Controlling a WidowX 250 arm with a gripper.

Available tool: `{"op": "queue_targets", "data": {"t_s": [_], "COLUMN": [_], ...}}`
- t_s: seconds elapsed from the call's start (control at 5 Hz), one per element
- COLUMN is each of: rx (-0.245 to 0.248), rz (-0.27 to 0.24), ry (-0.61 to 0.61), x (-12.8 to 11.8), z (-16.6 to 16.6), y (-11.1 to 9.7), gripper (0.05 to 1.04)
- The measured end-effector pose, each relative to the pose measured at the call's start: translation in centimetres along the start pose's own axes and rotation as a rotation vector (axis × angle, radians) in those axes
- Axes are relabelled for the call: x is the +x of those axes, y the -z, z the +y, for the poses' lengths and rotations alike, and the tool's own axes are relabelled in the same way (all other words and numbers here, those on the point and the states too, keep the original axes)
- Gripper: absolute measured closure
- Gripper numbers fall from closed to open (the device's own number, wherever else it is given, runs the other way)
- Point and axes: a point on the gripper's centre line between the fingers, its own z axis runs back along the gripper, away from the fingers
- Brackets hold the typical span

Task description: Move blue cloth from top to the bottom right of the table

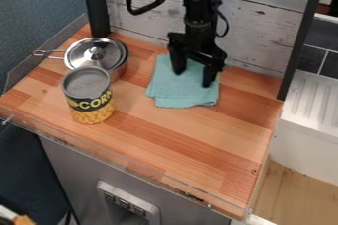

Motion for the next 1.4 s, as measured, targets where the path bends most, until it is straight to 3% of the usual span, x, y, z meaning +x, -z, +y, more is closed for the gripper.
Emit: {"op": "queue_targets", "data": {"t_s": [0.2,0.6,0.8,1.4], "rx": [-0.014,-0.093,-0.126,-0.186], "rz": [0.02,0.093,0.091,0.049], "ry": [-0.003,0.057,0.103,0.283], "x": [-1.2,-8.3,-9.8,-9.6], "z": [-0.5,-4.9,-7.2,-12.2], "y": [0.4,-0.9,-1.0,-1.0], "gripper": [0.084,0.085,0.085,0.084]}}
